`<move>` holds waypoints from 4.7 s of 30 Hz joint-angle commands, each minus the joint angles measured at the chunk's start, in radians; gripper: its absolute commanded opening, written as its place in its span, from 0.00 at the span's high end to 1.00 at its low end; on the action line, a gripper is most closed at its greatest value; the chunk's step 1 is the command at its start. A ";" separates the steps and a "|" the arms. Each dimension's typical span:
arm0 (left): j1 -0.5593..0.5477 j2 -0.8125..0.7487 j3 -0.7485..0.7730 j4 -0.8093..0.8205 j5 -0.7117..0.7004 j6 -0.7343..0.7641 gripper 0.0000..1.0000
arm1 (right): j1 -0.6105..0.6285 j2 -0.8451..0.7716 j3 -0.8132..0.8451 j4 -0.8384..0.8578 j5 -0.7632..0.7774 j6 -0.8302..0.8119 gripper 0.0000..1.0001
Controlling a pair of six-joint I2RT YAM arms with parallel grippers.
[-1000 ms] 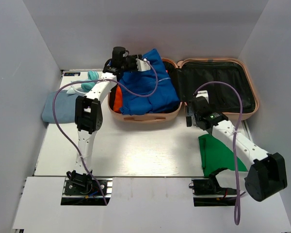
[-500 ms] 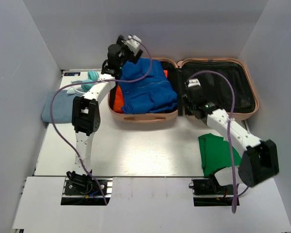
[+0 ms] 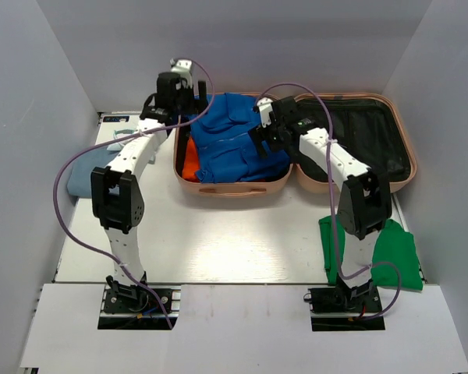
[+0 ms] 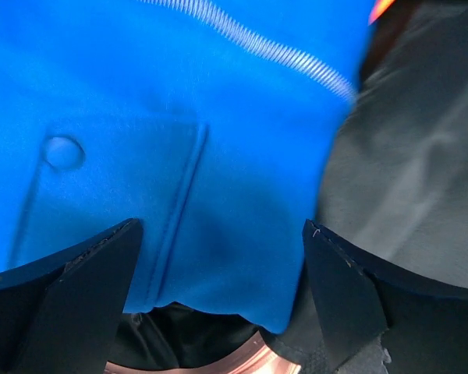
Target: Pack the luggage
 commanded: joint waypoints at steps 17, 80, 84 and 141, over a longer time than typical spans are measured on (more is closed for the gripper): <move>-0.018 0.396 0.282 -0.159 0.120 -0.255 0.03 | -0.072 0.164 0.075 -0.268 -0.352 0.062 1.00; -0.101 -0.012 -0.388 -0.256 0.114 -0.024 0.34 | 0.052 0.256 -0.015 -0.018 -0.345 0.217 0.65; -0.096 0.018 -0.396 -0.237 0.069 -0.021 0.34 | 0.052 0.225 -0.028 -0.035 -0.362 0.206 0.62; -0.228 -0.023 -0.178 -0.555 -0.112 -0.093 0.19 | -0.257 -0.676 -0.914 -0.262 0.228 0.636 0.10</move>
